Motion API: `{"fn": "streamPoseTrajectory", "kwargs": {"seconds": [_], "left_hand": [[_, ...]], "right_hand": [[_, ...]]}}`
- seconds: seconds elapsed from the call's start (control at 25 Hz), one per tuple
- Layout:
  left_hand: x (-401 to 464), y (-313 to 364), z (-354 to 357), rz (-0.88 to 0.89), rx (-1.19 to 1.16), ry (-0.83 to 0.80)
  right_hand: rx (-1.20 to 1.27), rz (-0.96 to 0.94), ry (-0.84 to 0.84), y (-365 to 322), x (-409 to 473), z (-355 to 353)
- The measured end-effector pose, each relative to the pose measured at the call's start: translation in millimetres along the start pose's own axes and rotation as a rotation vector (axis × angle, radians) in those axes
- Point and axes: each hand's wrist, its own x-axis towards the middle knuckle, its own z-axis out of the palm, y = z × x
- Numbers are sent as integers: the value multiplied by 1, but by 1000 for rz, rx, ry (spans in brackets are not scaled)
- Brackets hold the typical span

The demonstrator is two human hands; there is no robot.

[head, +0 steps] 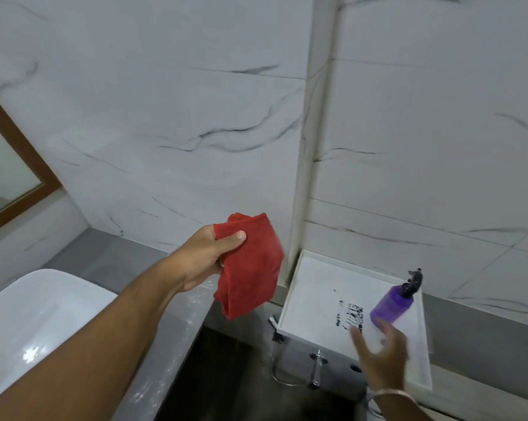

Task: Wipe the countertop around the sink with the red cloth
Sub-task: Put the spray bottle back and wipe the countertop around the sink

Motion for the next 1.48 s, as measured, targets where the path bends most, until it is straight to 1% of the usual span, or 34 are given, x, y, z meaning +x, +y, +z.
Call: {"fn": "streamPoseTrajectory", "kwargs": {"seconds": [0.08,0.12,0.16,0.2,0.24,0.28,0.36,0.44,0.52,0.56,0.64,0.68,0.76,0.84,0.88,0.96,1.0,1.04,1.08,1.16,1.2,1.28,1.4,1.48], "left_hand": [[-8,0,-19,-33,-17,-84],[-11,-1,-27,-43,-24,-120],[-14,-2,-38,-48,-30,-135],[-15,-3,-49,-47,-34,-131],[-17,-4,-61,-44,-40,-112],[-17,-6,-78,-40,-44,-85],[-19,-12,-114,-50,-13,-31],[-20,-29,-147,-96,157,4],[-17,-54,-172,-143,291,24],[-13,-67,-181,-148,292,48],[0,-87,-199,-119,292,160],[8,-92,-208,-93,338,236],[28,-100,-224,-42,498,383],[45,-109,-237,-22,732,533],[47,-112,-244,-84,895,562],[42,-124,-260,-296,1224,519],[36,-128,-269,-370,1312,507],[27,-133,-277,-401,1353,517],[18,-139,-285,-390,1369,543],[4,-150,-297,-321,1413,557],[0,-155,-300,-302,1452,544],[0,-163,-301,-282,1506,559],[3,-167,-297,-267,1485,625],[4,-171,-300,-274,1475,633]], "right_hand": [[199,-84,-536,-62,-16,32],[239,-120,-766,-94,-19,47],[255,-144,-954,-124,-20,62],[262,-160,-1095,-147,-19,75],[241,-173,-1182,-163,-16,85],[222,-178,-1233,-175,-14,96],[198,-196,-1231,-185,-11,114],[171,-211,-1161,-189,-4,131],[76,-287,-1109,-193,4,151],[17,-348,-1090,-194,8,161],[-57,-470,-1045,-202,14,185],[-61,-523,-1011,-207,18,198],[-71,-677,-920,-216,25,226],[-167,-890,-830,-214,28,251],[-267,-960,-854,-208,28,263],[-577,-1003,-1043,-181,22,282],[-734,-999,-1122,-165,18,288],[-840,-990,-1159,-150,14,294],[-878,-977,-1152,-137,10,300],[-871,-982,-1085,-124,4,315],[-868,-1015,-1052,-122,2,324],[-850,-1148,-983,-119,-3,347],[-799,-1322,-973,-126,4,383],[-844,-1315,-998,-139,10,414]]}}
